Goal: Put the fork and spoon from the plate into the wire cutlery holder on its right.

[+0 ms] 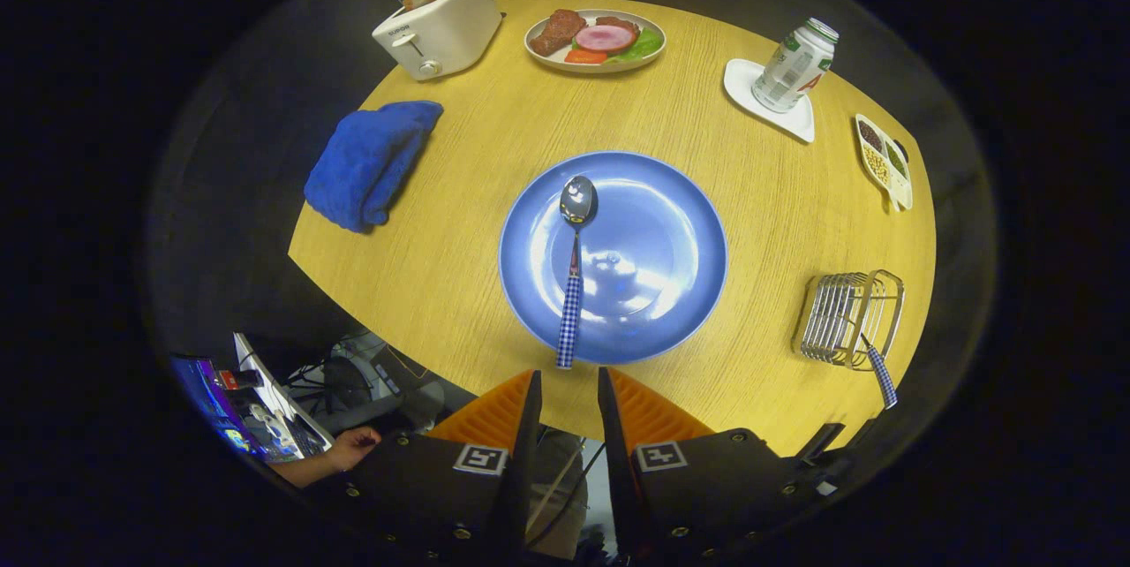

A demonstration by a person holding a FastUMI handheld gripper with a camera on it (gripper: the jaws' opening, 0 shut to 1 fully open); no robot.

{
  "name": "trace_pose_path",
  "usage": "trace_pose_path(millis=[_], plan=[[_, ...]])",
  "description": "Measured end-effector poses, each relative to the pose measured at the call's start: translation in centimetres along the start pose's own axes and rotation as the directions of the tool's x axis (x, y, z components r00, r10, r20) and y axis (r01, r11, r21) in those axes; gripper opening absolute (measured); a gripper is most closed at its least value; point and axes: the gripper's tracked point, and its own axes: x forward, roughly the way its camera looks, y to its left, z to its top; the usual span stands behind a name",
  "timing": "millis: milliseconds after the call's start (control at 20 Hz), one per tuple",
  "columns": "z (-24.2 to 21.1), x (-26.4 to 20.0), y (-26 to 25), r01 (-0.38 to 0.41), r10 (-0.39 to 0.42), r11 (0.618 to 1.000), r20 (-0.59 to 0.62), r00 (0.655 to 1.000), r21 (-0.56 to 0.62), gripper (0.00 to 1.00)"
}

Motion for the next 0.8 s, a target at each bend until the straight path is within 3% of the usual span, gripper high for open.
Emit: trace_pose_path(millis=[800], plan=[[1.4,4.0,1.1,0.009,-0.009,0.999,-0.010,1.000,0.030,0.39]])
